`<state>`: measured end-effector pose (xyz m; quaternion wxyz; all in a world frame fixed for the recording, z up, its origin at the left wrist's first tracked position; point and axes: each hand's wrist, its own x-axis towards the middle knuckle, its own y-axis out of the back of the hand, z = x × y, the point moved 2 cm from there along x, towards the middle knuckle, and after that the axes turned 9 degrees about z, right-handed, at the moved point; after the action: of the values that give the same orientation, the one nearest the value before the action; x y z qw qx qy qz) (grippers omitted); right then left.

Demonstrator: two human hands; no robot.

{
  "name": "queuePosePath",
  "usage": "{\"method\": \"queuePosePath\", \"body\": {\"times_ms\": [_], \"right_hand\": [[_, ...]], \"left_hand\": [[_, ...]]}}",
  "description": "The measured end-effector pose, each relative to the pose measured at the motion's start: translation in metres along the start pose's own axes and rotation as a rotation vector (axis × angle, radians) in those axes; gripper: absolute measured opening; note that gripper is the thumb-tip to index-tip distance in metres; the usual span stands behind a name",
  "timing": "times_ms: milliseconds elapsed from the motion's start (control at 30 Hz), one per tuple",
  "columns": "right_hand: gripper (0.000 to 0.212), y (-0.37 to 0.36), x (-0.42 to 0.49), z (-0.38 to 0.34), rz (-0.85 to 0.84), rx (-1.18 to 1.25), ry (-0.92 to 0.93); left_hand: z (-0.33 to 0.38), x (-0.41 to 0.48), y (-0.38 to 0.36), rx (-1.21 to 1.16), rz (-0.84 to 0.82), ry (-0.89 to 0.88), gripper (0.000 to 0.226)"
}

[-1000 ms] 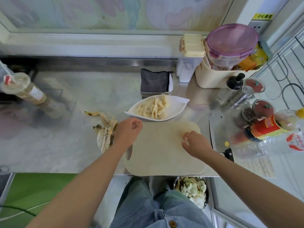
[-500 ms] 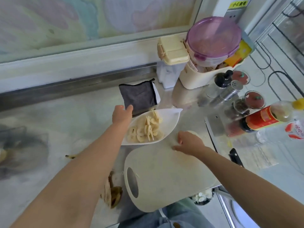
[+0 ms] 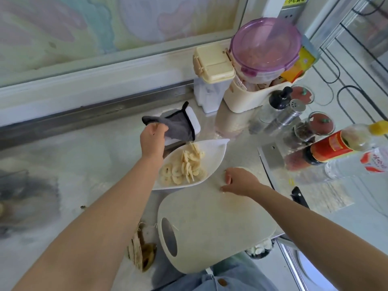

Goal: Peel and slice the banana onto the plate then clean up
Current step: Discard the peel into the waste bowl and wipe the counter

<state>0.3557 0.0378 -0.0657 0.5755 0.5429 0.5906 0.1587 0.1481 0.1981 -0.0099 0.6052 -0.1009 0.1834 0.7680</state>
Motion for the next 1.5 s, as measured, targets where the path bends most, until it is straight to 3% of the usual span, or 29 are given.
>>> {"method": "queuePosePath", "body": {"times_ms": [67, 233, 367, 433, 500, 567, 633, 800, 900, 967, 1067, 1133, 1200, 1267, 1367, 1500], "right_hand": [[0.023, 0.008, -0.003, 0.003, -0.002, 0.197, -0.024], [0.025, 0.043, -0.028, -0.003, 0.072, 1.080, -0.025], [0.042, 0.051, -0.038, -0.006, -0.208, 1.392, -0.026], [0.030, 0.050, -0.043, -0.006, -0.227, 1.457, -0.032], [0.017, 0.053, -0.058, 0.000, -0.087, 1.371, -0.095], [0.029, 0.047, -0.066, 0.012, 0.031, 1.286, -0.188], [0.032, 0.036, -0.072, 0.024, 0.040, 1.254, -0.293], [0.023, 0.016, -0.074, 0.056, 0.128, 0.942, -0.330], [0.024, 0.008, -0.071, 0.067, 0.057, 1.022, -0.381], [0.037, 0.004, -0.069, 0.070, 0.076, 0.932, -0.295], [0.068, -0.006, -0.074, 0.071, 0.322, 0.378, -0.050], [0.088, -0.015, -0.082, 0.065, 0.381, 0.101, 0.050], [0.094, -0.036, -0.082, 0.062, 0.301, -0.058, 0.136], [0.084, -0.047, -0.080, 0.064, 0.327, -0.177, 0.188], [0.058, -0.043, -0.074, 0.066, 0.520, -0.105, 0.184], [0.045, -0.027, -0.061, 0.055, 0.650, 0.159, 0.138]], "left_hand": [[0.008, -0.017, -0.001, -0.073, -0.036, -0.048, 0.005], [0.007, -0.074, -0.006, -0.283, -0.130, -0.025, 0.015], [-0.005, -0.130, -0.023, -0.322, -0.311, 0.107, 0.022], [-0.015, -0.150, -0.026, -0.311, -0.433, 0.161, 0.030], [-0.030, -0.170, -0.026, -0.260, -0.520, 0.171, 0.031], [-0.046, -0.184, -0.025, -0.149, -0.543, 0.184, 0.031], [-0.062, -0.195, -0.022, -0.051, -0.527, 0.223, 0.027], [-0.103, -0.203, 0.004, 0.253, -0.276, 0.128, 0.015], [-0.125, -0.195, 0.032, 0.570, -0.143, -0.079, 0.016], [-0.131, -0.192, 0.050, 0.825, -0.070, -0.203, 0.021], [-0.138, -0.190, 0.067, 1.066, -0.001, -0.361, 0.034], [-0.147, -0.191, 0.075, 1.140, 0.030, -0.409, 0.039], [-0.155, -0.192, 0.084, 1.194, 0.057, -0.451, 0.042], [-0.160, -0.193, 0.094, 1.184, 0.097, -0.481, 0.042], [-0.165, -0.192, 0.112, 1.169, 0.103, -0.488, 0.047], [-0.166, -0.187, 0.124, 1.195, 0.038, -0.529, 0.051]]}}
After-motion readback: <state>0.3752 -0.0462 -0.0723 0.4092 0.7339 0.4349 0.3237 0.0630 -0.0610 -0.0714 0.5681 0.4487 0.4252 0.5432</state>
